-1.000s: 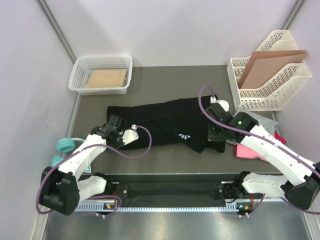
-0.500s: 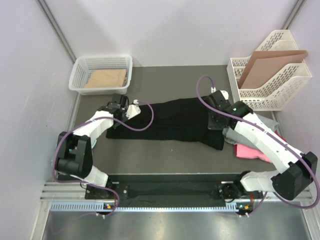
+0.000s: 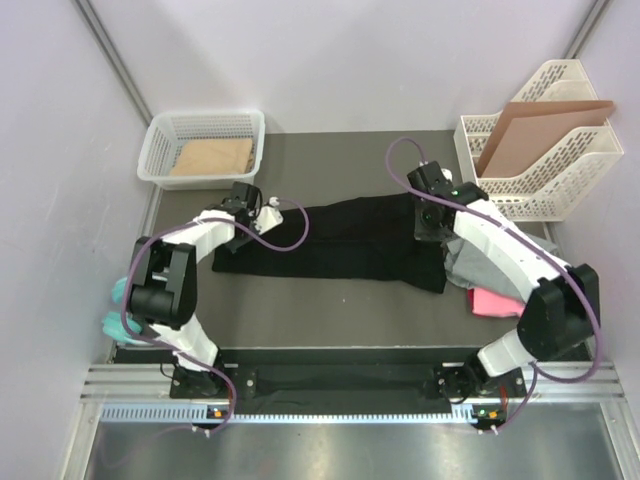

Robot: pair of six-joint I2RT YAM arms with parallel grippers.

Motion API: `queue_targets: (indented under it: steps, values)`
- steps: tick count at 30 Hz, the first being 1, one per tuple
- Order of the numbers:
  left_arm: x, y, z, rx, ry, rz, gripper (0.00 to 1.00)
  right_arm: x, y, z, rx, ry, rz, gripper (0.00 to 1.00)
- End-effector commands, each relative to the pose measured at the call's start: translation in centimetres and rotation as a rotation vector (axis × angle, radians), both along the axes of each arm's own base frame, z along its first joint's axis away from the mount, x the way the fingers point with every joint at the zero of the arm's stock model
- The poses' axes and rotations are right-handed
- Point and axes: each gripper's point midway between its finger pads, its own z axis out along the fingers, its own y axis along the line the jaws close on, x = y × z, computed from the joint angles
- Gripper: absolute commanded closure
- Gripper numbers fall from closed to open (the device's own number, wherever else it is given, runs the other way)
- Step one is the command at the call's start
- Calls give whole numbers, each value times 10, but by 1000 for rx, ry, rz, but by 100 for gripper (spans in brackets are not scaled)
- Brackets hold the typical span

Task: Fold and stack the t-shirts
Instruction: Fold the other side of the tshirt into a rectangle

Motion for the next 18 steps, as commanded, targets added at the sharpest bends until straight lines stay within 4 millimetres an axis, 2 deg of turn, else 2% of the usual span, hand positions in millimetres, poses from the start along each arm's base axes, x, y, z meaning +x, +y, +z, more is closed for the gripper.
queue_targets:
  steps: [1, 2, 3, 4, 6, 7, 8, 10, 11, 12, 13, 14, 15, 16, 17, 18]
  values:
    - [39, 18, 17, 39, -101, 67, 87, 40, 6, 8, 28, -46, 1, 100]
    - [44, 21, 15, 44, -98, 79, 84, 47, 10, 5, 28, -34, 5, 100]
    - [55, 21, 24, 42, -128, 90, 79, 50, 12, 4, 31, -29, 3, 100]
    - [59, 27, 23, 68, -123, 110, 69, 57, 16, 8, 42, -43, 2, 100]
    - [69, 30, 31, 77, -153, 143, 52, 66, 19, 1, 41, -27, -5, 100]
    - [77, 33, 39, 79, -173, 162, 27, 73, 20, 5, 48, -40, -13, 100]
    - [79, 34, 44, 76, -181, 172, 22, 76, 22, -4, 43, -19, -11, 100]
    - [81, 35, 57, 66, -214, 187, 18, 84, 20, -5, 36, -14, -19, 98]
    - [80, 36, 61, 64, -226, 191, 8, 87, 20, -13, 22, 8, -19, 92]
    - [78, 36, 65, 58, -233, 198, 6, 91, 16, -16, 9, 11, -28, 86]
    - [73, 33, 72, 42, -244, 198, 5, 97, 16, -13, 6, 6, -32, 85]
    - [67, 29, 74, 19, -231, 192, 5, 101, 14, -22, -7, 23, -38, 84]
    - [61, 24, 77, -12, -232, 200, 4, 106, 10, -25, -13, 26, -52, 77]
    - [54, 16, 93, -43, -262, 185, 4, 115, 9, -20, -14, 10, -62, 73]
    - [38, 11, 87, -53, -227, 172, 4, 121, 6, -30, -29, 30, -72, 69]
    - [31, 1, 88, -95, -221, 147, 3, 129, -1, -30, -44, 27, -95, 61]
